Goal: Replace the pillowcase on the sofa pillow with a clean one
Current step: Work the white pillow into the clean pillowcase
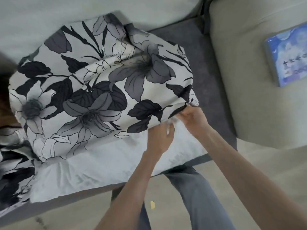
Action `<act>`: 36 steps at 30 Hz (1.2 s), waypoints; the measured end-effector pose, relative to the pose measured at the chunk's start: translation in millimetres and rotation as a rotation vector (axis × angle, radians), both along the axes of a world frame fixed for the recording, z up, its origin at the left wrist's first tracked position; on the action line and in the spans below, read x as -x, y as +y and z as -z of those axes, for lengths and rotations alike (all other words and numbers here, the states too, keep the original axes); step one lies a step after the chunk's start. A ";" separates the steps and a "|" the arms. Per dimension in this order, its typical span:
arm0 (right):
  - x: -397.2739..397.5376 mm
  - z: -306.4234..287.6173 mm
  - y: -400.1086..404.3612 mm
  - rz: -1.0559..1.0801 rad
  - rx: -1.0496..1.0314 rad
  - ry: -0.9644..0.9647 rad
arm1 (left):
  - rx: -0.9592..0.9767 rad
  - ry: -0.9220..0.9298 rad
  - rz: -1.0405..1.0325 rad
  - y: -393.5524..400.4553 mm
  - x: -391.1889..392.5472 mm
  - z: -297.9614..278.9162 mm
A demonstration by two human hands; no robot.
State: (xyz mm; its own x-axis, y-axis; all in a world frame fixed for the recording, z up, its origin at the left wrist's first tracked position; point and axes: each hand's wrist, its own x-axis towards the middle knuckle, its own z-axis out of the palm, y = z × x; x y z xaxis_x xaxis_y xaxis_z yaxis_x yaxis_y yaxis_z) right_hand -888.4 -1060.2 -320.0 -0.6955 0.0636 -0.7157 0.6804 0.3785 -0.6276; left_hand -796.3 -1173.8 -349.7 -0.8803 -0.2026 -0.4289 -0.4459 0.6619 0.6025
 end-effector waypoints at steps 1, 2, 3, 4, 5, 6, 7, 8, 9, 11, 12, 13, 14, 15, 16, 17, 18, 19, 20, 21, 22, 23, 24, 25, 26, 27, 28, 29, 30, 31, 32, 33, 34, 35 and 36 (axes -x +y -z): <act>-4.8 5.9 4.4 -0.068 -0.037 0.016 | -0.019 0.045 0.055 10.3 -25.1 0.6; -12.1 9.5 7.9 -0.094 -0.067 0.043 | -0.088 0.006 0.103 17.0 -51.5 -2.8; -19.9 14.5 10.5 -0.116 -0.100 0.072 | -0.117 -0.006 0.107 17.5 -78.1 -3.7; -25.1 15.9 10.5 -0.161 -0.197 0.099 | -0.119 -0.032 0.074 13.2 -101.9 -1.2; -31.1 17.7 10.5 -0.256 -0.313 0.137 | -0.139 -0.051 0.031 6.6 -124.2 4.0; -38.5 20.9 13.1 -0.317 -0.364 0.147 | -0.147 -0.053 -0.037 -2.9 -142.4 4.9; -45.7 18.4 12.7 -0.367 -0.379 0.141 | -0.158 -0.070 -0.137 -14.4 -158.4 6.3; -55.3 17.6 11.4 -0.381 -0.361 0.130 | -0.158 -0.075 -0.243 -29.1 -169.2 4.9; -66.7 15.3 8.4 -0.390 -0.353 0.129 | -0.138 -0.073 -0.341 -47.2 -177.5 4.2; -91.7 9.7 -7.0 -0.491 -0.368 0.165 | -0.078 -0.026 -0.494 -90.1 -187.6 -1.7; -105.3 6.6 -18.1 -0.575 -0.361 0.177 | -0.046 0.014 -0.542 -113.3 -189.3 -6.2; -119.5 2.3 -32.1 -0.650 -0.341 0.167 | -0.005 0.053 -0.575 -137.3 -190.2 -10.2; -133.7 -0.4 -47.5 -0.721 -0.312 0.161 | 0.045 0.092 -0.598 -162.6 -190.7 -13.9; -147.3 -3.6 -64.0 -0.780 -0.280 0.155 | 0.094 0.124 -0.613 -188.1 -191.4 -17.1; -158.6 -6.1 -80.5 -0.817 -0.264 0.157 | 0.137 0.132 -0.623 -213.0 -193.1 -21.0; -166.3 -8.9 -96.2 -0.829 -0.263 0.168 | 0.158 0.138 -0.629 -237.3 -195.6 -23.2; -170.5 -11.4 -111.5 -0.832 -0.272 0.202 | 0.170 0.132 -0.632 -260.1 -199.9 -24.4; -172.0 -14.1 -126.5 -0.833 -0.291 0.246 | 0.185 0.118 -0.627 -280.7 -205.3 -25.0; -171.2 -16.7 -141.4 -0.839 -0.316 0.289 | 0.215 0.104 -0.606 -299.0 -211.5 -24.5; -169.1 -18.1 -156.5 -0.849 -0.345 0.328 | 0.245 0.076 -0.570 -315.5 -218.7 -22.4; -167.1 -18.8 -172.6 -0.867 -0.371 0.364 | 0.262 0.031 -0.532 -330.5 -226.5 -18.4; -166.4 -19.1 -190.2 -0.892 -0.382 0.394 | 0.261 -0.037 -0.518 -343.7 -233.7 -14.7; -167.6 -19.0 -209.9 -0.922 -0.379 0.413 | 0.246 -0.112 -0.531 -356.2 -240.4 -9.2; -171.6 -17.8 -230.6 -0.948 -0.354 0.409 | 0.211 -0.182 -0.554 -367.5 -246.1 -2.5; -179.1 -16.2 -251.0 -0.961 -0.318 0.376 | 0.153 -0.240 -0.583 -377.8 -249.4 4.9; -190.2 -13.0 -269.0 -0.953 -0.277 0.304 | 0.070 -0.274 -0.610 -387.6 -249.1 11.2; -205.0 -7.5 -284.2 -0.919 -0.235 0.202 | -0.029 -0.279 -0.618 -396.4 -246.5 18.6; -224.1 -0.2 -295.2 -0.873 -0.199 0.088 | -0.116 -0.268 -0.600 -403.1 -242.9 25.4; -246.9 6.9 -301.6 -0.842 -0.191 -0.017 | -0.179 -0.256 -0.568 -408.5 -239.5 32.0; -271.9 13.2 -304.2 -0.838 -0.206 -0.098 | -0.227 -0.251 -0.543 -412.4 -237.9 38.3; -296.2 18.4 -303.7 -0.880 -0.240 -0.158 | -0.280 -0.259 -0.533 -415.5 -237.0 43.9; -317.3 25.9 -301.8 -0.958 -0.296 -0.157 | -0.333 -0.262 -0.536 -418.9 -235.8 49.2; -333.9 34.0 -301.2 -1.055 -0.384 -0.081 | -0.364 -0.262 -0.524 -422.9 -234.6 56.2; -345.9 43.3 -303.4 -1.148 -0.487 0.033 | -0.379 -0.278 -0.481 -428.2 -232.4 64.4; -352.1 49.6 -308.1 -1.198 -0.549 0.137 | -0.359 -0.297 -0.385 -432.7 -230.8 73.7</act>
State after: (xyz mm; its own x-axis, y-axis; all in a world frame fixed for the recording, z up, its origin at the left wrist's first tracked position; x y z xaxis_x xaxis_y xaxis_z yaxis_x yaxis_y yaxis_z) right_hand -536.3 -1368.3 -369.6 -0.5882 -0.3793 -0.7142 -0.3064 0.9219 -0.2372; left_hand -565.4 -1606.4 -423.3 -0.6040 -0.2803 -0.7460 -0.7969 0.1977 0.5709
